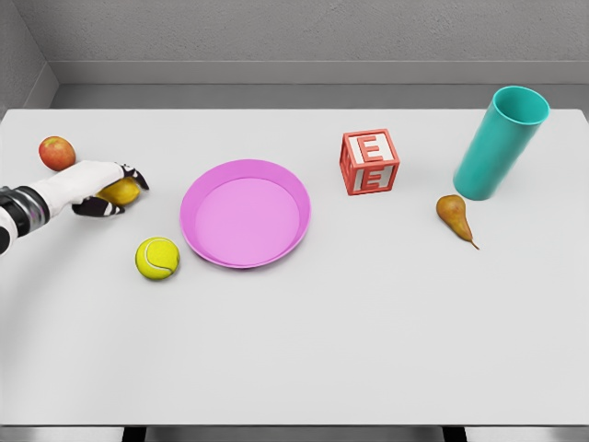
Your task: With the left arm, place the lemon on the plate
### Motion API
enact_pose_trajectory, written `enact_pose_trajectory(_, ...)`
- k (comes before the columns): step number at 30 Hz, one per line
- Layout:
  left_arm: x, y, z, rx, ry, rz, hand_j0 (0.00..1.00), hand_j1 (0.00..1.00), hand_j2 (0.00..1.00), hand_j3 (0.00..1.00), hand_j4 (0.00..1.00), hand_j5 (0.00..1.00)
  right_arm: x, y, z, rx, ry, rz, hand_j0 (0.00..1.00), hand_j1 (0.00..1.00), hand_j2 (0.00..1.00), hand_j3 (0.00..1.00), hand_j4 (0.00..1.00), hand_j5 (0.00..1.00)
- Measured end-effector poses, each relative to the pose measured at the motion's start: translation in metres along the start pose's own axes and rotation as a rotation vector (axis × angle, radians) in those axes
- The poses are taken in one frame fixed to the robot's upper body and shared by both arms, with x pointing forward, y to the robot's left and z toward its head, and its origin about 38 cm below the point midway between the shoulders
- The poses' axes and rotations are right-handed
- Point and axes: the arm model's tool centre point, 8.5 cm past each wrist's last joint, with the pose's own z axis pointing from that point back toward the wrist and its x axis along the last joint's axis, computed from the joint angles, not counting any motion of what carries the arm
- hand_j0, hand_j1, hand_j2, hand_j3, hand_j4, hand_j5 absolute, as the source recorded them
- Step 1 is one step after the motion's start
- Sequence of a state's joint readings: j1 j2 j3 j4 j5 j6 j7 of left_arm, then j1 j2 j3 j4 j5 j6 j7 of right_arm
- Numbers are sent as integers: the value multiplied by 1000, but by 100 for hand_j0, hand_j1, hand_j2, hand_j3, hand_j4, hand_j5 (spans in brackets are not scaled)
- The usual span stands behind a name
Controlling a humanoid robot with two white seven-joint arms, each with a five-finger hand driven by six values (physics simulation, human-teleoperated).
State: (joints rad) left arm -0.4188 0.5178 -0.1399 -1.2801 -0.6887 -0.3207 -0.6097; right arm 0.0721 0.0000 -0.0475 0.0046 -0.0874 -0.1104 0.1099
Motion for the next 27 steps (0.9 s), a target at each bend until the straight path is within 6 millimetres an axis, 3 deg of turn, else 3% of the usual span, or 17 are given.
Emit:
enact_pose_trajectory(5, 13, 25, -5, 36, -30, -40, 60, 60, 60, 60, 60, 60, 0, 0, 0, 0, 0, 0, 100, 100, 100, 100, 100, 100)
enact_pose_trajectory(13, 46, 33, -12, 45, -105, -98, 56, 56, 56, 56, 56, 56, 0, 0, 0, -1, 0, 0, 100, 100, 100, 100, 100, 100)
enact_pose_trajectory(17, 80, 41, -12, 66, -193, -147, 56, 56, 56, 56, 56, 56, 0, 0, 0, 0, 0, 0, 100, 100, 100, 100, 100, 100)
enact_pose_trajectory(22, 141, 60, 12, 130, -371, -228, 54, 54, 54, 54, 54, 54, 0, 0, 0, 0, 0, 0, 100, 100, 100, 100, 100, 100)
enact_pose_trajectory(27, 176, 53, 22, 114, -546, -274, 51, 51, 51, 51, 51, 51, 0, 0, 0, 0, 0, 0, 100, 100, 100, 100, 100, 100)
